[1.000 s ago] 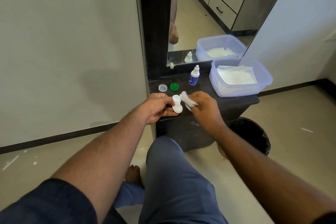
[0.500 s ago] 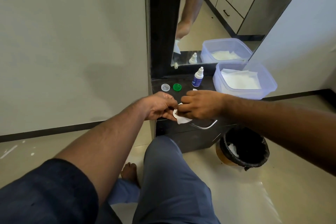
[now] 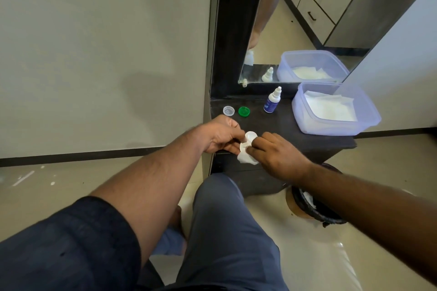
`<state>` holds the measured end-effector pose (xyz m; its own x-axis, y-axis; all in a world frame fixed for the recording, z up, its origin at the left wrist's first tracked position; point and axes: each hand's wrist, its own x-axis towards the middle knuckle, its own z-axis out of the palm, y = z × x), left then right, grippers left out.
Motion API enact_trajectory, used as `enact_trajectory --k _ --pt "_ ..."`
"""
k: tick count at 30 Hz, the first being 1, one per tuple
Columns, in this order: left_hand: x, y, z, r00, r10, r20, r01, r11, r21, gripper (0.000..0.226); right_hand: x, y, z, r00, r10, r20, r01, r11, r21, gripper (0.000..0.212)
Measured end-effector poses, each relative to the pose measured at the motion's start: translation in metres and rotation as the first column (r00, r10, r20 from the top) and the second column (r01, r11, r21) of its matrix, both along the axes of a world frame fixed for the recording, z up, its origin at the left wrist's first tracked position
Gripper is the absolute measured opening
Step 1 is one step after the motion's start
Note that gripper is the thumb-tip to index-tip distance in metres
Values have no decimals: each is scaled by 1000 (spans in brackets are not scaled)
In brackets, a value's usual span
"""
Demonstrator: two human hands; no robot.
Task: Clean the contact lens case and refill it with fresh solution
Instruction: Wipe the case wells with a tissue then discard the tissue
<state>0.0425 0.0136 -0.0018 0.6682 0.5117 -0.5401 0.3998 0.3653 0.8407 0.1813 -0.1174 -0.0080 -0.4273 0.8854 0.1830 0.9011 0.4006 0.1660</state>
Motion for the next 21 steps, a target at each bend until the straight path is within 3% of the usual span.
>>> enact_trajectory --k 2,4,5,6,7,8,9,10,11,14,15,16,17,18,19,20,21 --pt "0 -1 -1 1000 9 -11 -8 999 39 26 -26 -9 -9 935 -250 -250 246 968 -48 27" --pt "-1 -1 -2 999 16 -30 -14 997 81 25 -56 -11 -5 694 -508 -509 453 859 -240 26" --pt "-1 -1 -2 999 19 -30 -17 997 81 24 -67 -10 -2 448 -603 -660 512 778 -364 20" --pt "-1 0 -2 1000 18 -20 -17 998 62 23 -73 -7 2 56 -642 -764 490 685 -540 15" --pt "-2 0 -2 1000 11 -8 -11 999 36 23 -77 -4 5 -407 -580 -706 333 626 -706 11" --pt "-3 0 -2 1000 1 2 -1 1000 15 24 -79 -3 11 -753 -461 -470 102 624 -775 10" --pt "-3 0 -2 1000 -11 9 11 1000 4 25 -76 -7 12 -905 -340 -257 -42 671 -740 12" --pt "-3 1 -4 1000 -21 13 21 1000 -2 25 -68 -12 10 -952 -259 -161 -75 712 -698 11" --pt "-2 2 -6 999 -28 14 28 1000 -7 25 -60 -17 8 -965 -211 -159 -48 734 -678 10" --pt "-1 4 -9 999 -49 12 49 999 -4 24 -37 -27 14 -925 -132 -357 148 740 -656 16" --pt "-1 4 -9 998 -56 11 57 998 -6 24 -27 -28 19 -857 -159 -491 240 719 -652 16" --pt "-1 4 -7 998 -66 10 66 998 -11 24 -19 -28 25 -699 -250 -670 357 690 -630 15" --pt "0 4 -6 997 -75 8 75 997 -18 23 -9 -25 30 -404 -402 -821 478 673 -565 16" --pt "-1 4 -5 996 -84 3 84 996 -26 22 1 -20 32 -20 -521 -853 559 702 -441 18" --pt "-1 5 -4 996 -92 -3 92 995 -34 22 8 -14 36 345 -516 -784 533 795 -289 18" --pt "-2 6 -3 995 -100 -6 100 994 -42 21 15 -7 39 633 -403 -661 411 899 -155 18" --pt "-2 6 -2 994 -106 -7 106 993 -47 21 20 1 40 827 -239 -509 234 969 -74 21"
